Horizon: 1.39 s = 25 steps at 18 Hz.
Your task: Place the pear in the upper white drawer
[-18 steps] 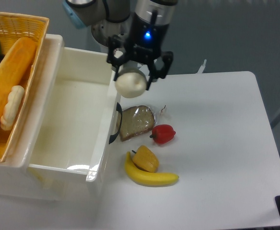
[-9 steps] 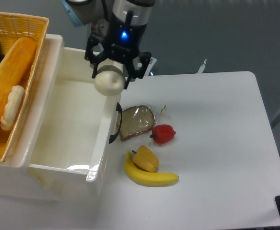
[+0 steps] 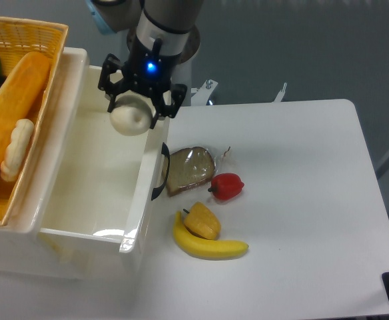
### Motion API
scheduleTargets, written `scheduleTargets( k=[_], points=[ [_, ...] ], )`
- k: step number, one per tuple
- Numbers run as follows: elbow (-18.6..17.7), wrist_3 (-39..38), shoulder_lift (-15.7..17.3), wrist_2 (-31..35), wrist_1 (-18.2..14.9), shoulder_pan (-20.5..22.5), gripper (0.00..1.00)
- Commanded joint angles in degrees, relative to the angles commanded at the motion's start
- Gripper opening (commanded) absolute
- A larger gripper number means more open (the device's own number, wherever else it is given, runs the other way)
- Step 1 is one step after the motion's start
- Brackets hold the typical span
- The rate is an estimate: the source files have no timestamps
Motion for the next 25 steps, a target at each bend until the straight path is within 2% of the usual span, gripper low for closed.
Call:
scheduleTargets(
  k=[3, 8, 12, 18, 22, 25],
  points=[
    [-0.7, 0.0, -0.1, 0.0, -0.1, -1.1, 0.72],
    [-1.2, 0.4, -0.1, 0.0, 0.1, -1.8, 0.92],
    [-1.1, 0.5, 0.1, 0.0, 0.3, -1.8, 0.99],
    [-0.7, 0.5, 0.4, 0.0, 0.6, -1.5, 0.99],
    [-0.1, 1.1, 0.4, 0.7, 1.1, 1.3, 1.00],
    [0.0, 3.0, 0.4, 2.8, 3.4, 2.3, 1.00]
  ],
)
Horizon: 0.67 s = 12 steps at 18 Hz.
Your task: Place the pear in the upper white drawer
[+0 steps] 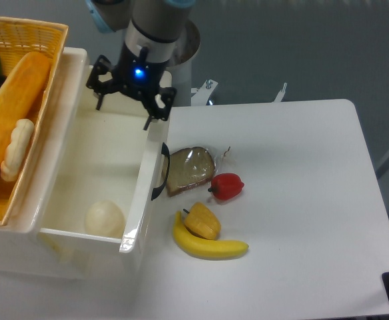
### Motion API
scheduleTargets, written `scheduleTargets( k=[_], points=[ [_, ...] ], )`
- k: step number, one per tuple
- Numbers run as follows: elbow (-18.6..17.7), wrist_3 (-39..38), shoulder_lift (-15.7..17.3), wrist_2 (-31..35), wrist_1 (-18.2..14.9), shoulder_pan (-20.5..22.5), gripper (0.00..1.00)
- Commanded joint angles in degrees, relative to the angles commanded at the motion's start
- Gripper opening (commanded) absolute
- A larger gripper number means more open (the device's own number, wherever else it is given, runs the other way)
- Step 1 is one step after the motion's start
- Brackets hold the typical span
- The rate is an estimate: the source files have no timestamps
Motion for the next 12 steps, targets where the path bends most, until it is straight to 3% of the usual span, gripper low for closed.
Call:
scheduleTargets(
  k=[5, 9, 12],
  points=[
    [1.0, 5.9, -0.2, 5.6, 2.1, 2.9, 1.00],
    [0.6, 12.9, -1.0, 15.5, 2.2, 5.2, 1.00],
    [0.6, 14.0, -2.0, 16.1, 2.4, 7.6, 1.00]
  ],
)
